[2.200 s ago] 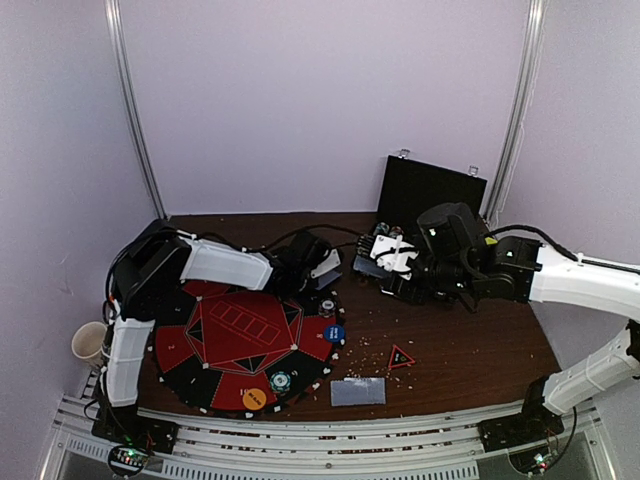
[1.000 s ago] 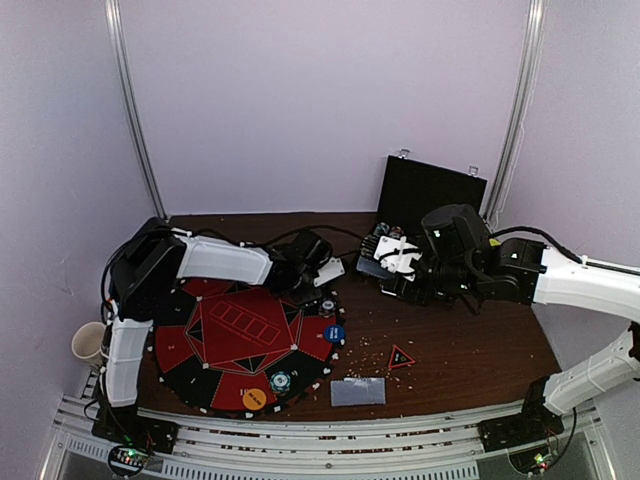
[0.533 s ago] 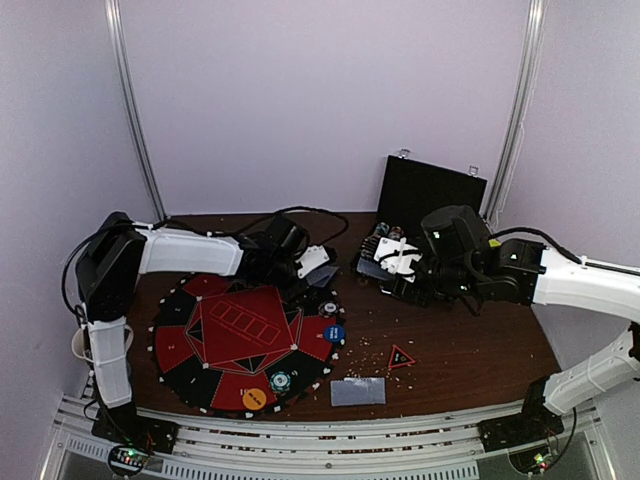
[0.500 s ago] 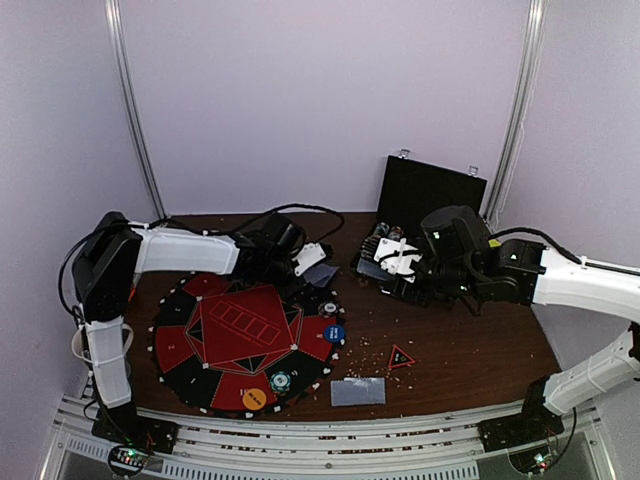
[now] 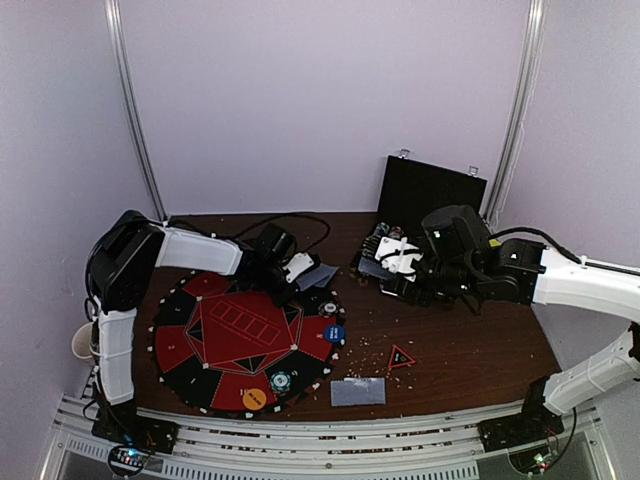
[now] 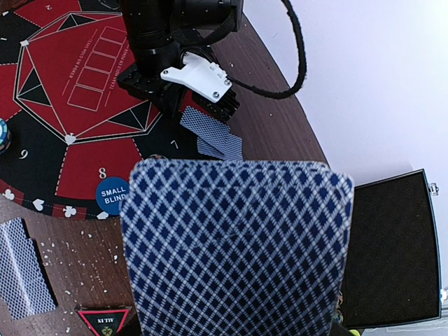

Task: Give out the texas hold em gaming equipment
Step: Adjust the poker card in the small blind area.

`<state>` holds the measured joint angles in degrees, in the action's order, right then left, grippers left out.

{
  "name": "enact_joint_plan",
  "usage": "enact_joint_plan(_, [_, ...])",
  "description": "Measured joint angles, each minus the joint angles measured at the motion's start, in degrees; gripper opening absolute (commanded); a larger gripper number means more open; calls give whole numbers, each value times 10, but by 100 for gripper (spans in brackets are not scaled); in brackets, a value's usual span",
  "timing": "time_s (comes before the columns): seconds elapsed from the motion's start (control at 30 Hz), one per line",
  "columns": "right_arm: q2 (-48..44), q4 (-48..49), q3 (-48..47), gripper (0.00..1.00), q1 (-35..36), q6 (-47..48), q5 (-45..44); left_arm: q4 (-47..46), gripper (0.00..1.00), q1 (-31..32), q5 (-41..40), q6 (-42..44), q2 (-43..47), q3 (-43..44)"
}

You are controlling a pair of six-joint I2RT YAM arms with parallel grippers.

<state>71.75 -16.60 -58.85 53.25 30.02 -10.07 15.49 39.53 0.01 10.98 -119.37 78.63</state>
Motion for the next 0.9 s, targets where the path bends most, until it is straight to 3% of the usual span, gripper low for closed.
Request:
enact_joint_plan(0.73, [0, 0, 0, 51, -3, 0, 0, -9, 19, 1, 51, -21, -41, 53])
enact_joint_plan(0.8, [0, 0, 0, 51, -3, 0, 0, -9, 25, 0, 53, -26, -41, 53])
enact_joint_plan(0.9, [0, 0, 0, 51, -3, 0, 1, -24, 43, -1, 54, -44, -22, 31])
